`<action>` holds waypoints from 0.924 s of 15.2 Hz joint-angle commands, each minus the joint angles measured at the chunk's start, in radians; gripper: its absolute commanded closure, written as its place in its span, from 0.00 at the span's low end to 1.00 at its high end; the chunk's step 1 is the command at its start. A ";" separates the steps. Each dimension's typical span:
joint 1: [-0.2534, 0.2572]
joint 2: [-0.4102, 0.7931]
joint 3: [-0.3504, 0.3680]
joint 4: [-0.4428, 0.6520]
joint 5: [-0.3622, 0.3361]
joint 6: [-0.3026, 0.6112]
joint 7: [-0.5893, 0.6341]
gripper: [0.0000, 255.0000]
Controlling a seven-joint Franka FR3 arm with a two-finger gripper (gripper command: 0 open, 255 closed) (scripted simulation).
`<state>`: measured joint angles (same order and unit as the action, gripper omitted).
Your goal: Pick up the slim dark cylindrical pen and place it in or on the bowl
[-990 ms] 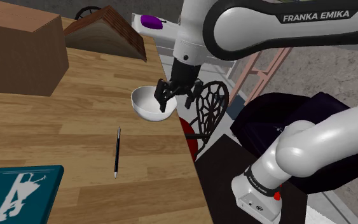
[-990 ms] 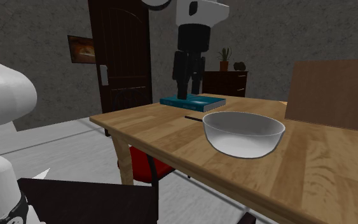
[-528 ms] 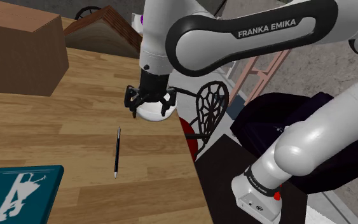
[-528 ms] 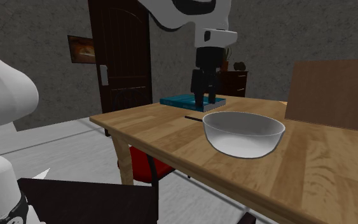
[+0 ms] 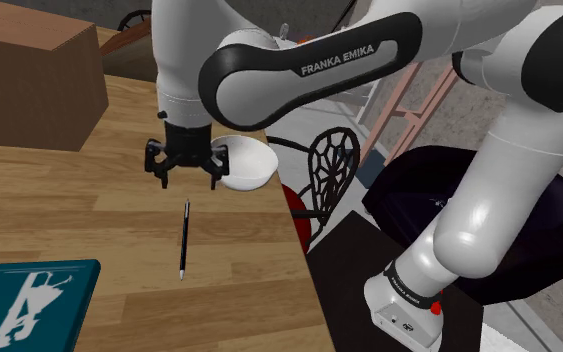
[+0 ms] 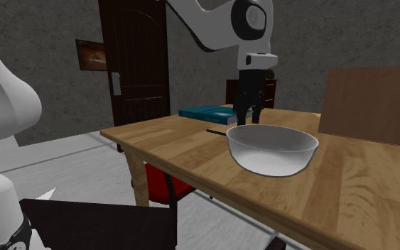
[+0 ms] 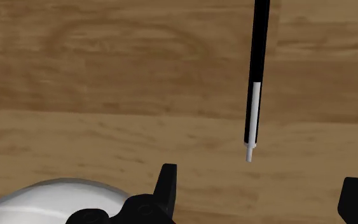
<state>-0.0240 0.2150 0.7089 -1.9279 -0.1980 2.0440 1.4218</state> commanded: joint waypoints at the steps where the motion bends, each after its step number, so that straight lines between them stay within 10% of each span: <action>1: 0.011 0.028 -0.007 0.001 -0.025 0.020 0.026 0.00; 14: 0.019 0.064 -0.019 -0.037 -0.057 0.083 0.047 0.00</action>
<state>-0.0052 0.2787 0.6894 -1.9645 -0.2550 2.1272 1.4690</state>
